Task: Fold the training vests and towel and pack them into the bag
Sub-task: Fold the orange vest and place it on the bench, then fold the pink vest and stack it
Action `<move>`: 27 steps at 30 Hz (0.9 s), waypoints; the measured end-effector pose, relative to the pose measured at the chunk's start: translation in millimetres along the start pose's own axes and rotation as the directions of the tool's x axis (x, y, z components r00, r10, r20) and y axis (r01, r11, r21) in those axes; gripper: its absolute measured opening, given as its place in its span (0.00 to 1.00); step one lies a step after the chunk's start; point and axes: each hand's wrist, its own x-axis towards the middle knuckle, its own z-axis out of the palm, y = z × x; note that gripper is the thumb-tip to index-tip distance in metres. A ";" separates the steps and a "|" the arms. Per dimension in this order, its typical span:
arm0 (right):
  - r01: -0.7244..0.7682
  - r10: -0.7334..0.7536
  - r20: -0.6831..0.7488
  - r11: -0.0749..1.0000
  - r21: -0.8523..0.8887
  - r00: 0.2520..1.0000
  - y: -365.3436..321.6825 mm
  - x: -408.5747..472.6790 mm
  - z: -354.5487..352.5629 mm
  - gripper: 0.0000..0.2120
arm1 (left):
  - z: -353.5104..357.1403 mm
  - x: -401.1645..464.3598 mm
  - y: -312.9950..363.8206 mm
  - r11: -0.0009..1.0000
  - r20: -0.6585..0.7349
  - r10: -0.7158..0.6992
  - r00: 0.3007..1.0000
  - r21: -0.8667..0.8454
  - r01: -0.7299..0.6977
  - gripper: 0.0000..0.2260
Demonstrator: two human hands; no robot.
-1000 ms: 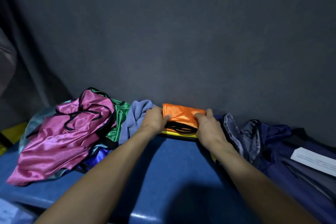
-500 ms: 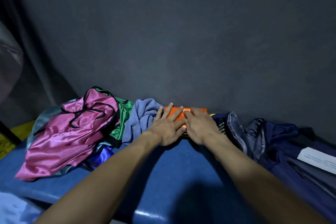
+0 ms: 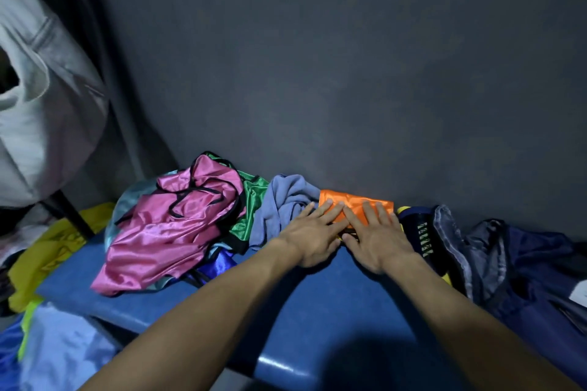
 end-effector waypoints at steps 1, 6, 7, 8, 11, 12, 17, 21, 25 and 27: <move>-0.002 0.003 0.027 1.000 -0.006 1.000 0.5 0.0 -3.5 0.32 | -9.4 -4.3 0.5 0.999 -0.038 0.030 0.999 -0.024 -0.031 0.24; 0.012 -0.008 0.075 0.999 -0.052 0.997 2.6 -1.2 -34.5 0.35 | -48.7 -52.7 -23.8 0.997 -0.352 0.038 0.935 -0.051 -0.060 0.15; 0.011 -0.008 0.056 0.998 -0.054 0.998 2.5 -2.1 -42.6 0.36 | -54.7 -66.4 -35.2 0.999 -0.373 -0.040 0.927 -0.029 0.032 0.16; 0.006 -0.004 0.032 0.998 -0.055 0.999 2.1 -2.7 -50.4 0.36 | -59.8 -80.2 -49.0 0.990 -0.402 -0.136 0.905 -0.018 0.141 0.16; -0.005 0.003 -0.055 0.999 -0.039 0.998 -9.1 -6.5 -72.4 0.35 | -70.2 -123.3 -88.4 0.880 -0.456 -0.426 0.782 -0.008 0.474 0.15; 0.006 -0.010 -0.101 0.999 -0.039 0.995 -16.4 -8.4 -77.2 0.35 | -72.1 -135.5 -98.0 0.830 -0.422 -0.507 0.751 -0.005 0.557 0.19; 0.235 -0.215 -0.261 0.971 0.048 0.941 -73.5 -24.9 -89.0 0.25 | -75.4 -176.2 -110.7 0.745 -0.350 -0.625 0.698 -0.001 0.667 0.14; 0.453 -0.377 -0.265 0.821 0.348 0.887 -120.2 -37.0 -94.7 0.30 | -118.0 -183.7 -108.4 0.805 -0.577 -0.593 0.562 -0.399 0.440 0.15; 0.529 -0.345 -0.401 0.538 0.656 0.848 -153.7 -58.9 -133.4 0.33 | -207.2 -185.5 -83.9 0.861 -0.730 -0.485 0.481 -0.496 0.114 0.14; 0.497 -0.299 -0.409 0.343 0.797 0.862 -164.1 -70.2 -159.1 0.30 | -247.4 -185.7 -67.7 0.777 -0.714 -0.509 0.481 -0.622 -0.100 0.11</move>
